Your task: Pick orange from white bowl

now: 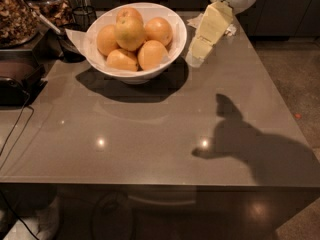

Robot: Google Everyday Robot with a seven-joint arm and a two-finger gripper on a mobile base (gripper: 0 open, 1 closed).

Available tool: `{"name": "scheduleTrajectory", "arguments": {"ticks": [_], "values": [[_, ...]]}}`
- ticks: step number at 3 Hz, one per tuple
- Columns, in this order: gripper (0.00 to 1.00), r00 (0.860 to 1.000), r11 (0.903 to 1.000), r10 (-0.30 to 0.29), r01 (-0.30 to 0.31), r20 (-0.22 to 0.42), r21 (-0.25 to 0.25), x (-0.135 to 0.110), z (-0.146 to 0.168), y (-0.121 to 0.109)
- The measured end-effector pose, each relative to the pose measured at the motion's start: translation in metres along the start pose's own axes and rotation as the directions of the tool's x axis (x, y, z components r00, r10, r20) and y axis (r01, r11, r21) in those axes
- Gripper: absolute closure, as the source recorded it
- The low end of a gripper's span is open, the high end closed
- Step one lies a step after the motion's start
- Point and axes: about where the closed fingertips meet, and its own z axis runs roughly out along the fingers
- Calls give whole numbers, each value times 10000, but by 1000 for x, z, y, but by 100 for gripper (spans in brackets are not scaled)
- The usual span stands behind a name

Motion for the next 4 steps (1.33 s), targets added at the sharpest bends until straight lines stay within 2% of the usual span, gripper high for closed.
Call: {"name": "scheduleTrajectory", "arguments": {"ticks": [1,2,4], "values": [[0,9997,9998,87,-91,221,185,-7,2,-4],[0,9957,9982,526,-547,766,253,-78,21,-26],[0,9947,9978,553,-582,862,305,-83,24,-28]]}}
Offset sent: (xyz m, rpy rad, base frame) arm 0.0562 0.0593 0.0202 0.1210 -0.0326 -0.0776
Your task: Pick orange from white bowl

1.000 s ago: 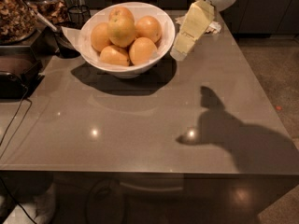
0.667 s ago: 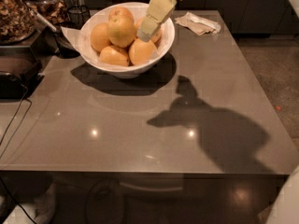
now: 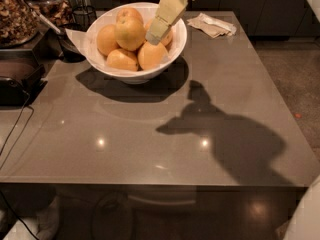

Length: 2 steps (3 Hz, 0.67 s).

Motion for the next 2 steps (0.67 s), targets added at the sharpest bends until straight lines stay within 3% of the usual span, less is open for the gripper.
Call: {"name": "scheduleTrajectory", "arguments": {"ticks": [2], "values": [[0,9998,9987,-94,104,186,-494,-71,32,3]]}}
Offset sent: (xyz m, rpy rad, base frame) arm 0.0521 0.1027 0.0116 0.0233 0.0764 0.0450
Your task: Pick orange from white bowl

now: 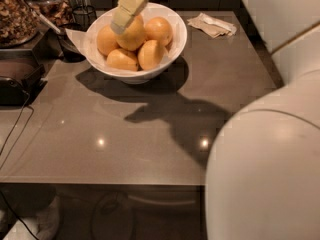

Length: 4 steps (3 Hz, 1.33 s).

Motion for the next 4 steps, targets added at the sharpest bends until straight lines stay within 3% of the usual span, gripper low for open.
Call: {"name": "scheduleTrajectory", "arguments": {"ticks": [2,4], "values": [[0,9998,9995,222,-223,-12,-230,-31,29,-7],[14,9976,9978,658,-659,-233,-1,-30,51,-32]]}}
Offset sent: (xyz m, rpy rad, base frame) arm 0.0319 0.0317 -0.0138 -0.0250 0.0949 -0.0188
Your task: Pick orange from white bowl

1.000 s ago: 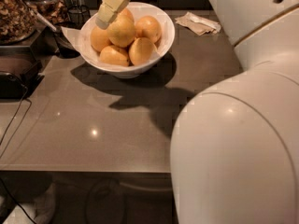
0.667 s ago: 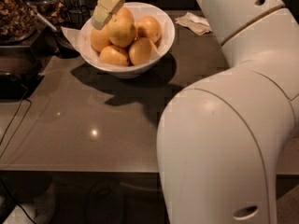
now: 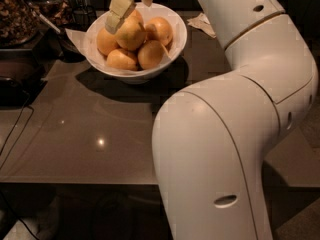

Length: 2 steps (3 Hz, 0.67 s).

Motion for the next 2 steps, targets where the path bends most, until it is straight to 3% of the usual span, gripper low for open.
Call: {"name": "scheduleTrajectory", "arguments": {"ticks": [2], "values": [[23,9991,9995,327,-328,-285,-36,7,24,-16]]}}
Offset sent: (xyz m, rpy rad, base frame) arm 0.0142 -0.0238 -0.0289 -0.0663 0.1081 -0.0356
